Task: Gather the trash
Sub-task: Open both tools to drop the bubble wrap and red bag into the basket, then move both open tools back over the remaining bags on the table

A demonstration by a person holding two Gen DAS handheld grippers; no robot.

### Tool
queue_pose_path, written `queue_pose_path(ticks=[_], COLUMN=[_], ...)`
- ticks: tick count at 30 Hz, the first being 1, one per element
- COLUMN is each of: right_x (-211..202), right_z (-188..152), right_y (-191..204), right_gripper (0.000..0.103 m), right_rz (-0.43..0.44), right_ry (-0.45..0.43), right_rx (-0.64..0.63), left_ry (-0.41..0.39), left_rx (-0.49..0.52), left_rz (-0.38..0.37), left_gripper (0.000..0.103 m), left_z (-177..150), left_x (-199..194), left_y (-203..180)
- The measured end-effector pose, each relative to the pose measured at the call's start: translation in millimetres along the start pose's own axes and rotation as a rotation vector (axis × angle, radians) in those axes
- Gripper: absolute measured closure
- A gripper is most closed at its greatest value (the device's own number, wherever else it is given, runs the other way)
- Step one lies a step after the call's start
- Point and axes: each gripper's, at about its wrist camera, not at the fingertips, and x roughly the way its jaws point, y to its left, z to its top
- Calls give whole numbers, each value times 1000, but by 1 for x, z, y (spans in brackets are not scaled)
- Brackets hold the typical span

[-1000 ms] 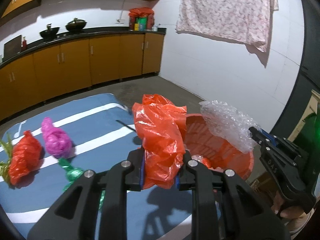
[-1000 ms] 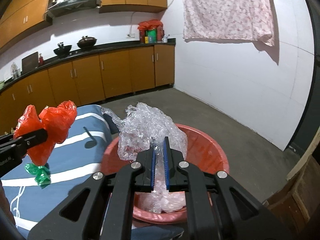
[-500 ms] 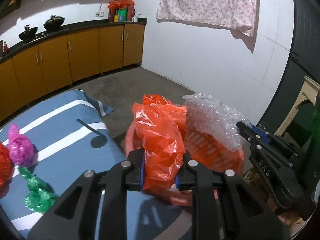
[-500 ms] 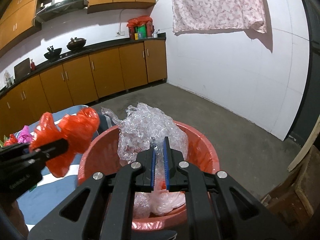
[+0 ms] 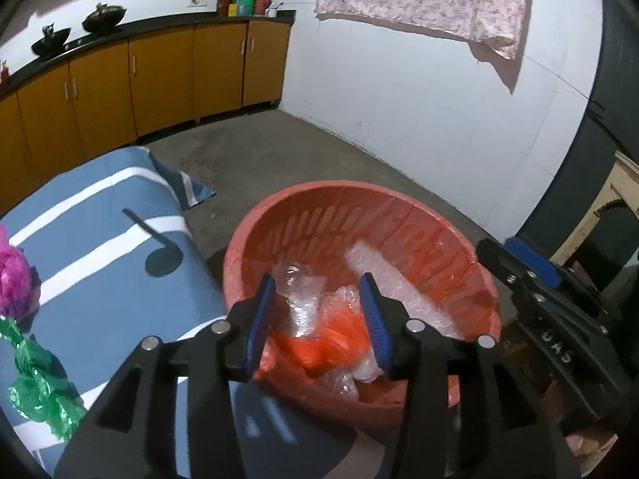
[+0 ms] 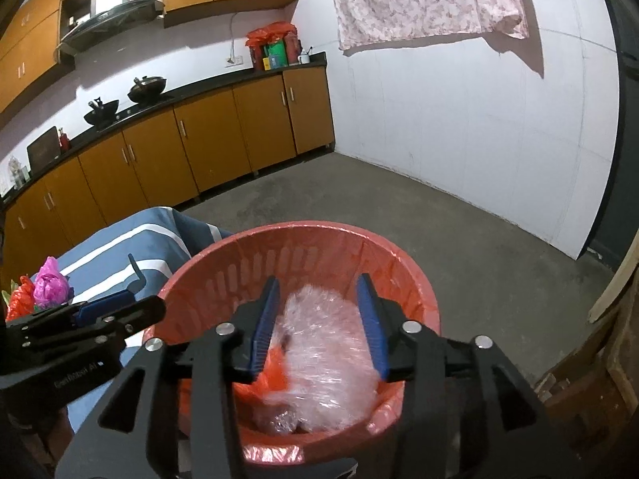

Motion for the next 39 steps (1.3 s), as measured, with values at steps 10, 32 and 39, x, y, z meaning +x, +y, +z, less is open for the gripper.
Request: queue_pose_path(ticks=[10,32,39], right_x=[-12,-19,-12], right_z=[-8,-28,-43], right_y=[2,188,256], right_gripper=[35,10,10], right_rz=[-20,298,364], right_ry=[9,73,101], right_rx=[11,-211,-344], left_ry=[-113,-151,-162], left_rx=[-3,-261,-386], left_rz=[126,650,699], left_gripper=[32,14,13], left_z=[-18,-139,-161], left_x=[-57,-204,-228], left_y=[25,220,264])
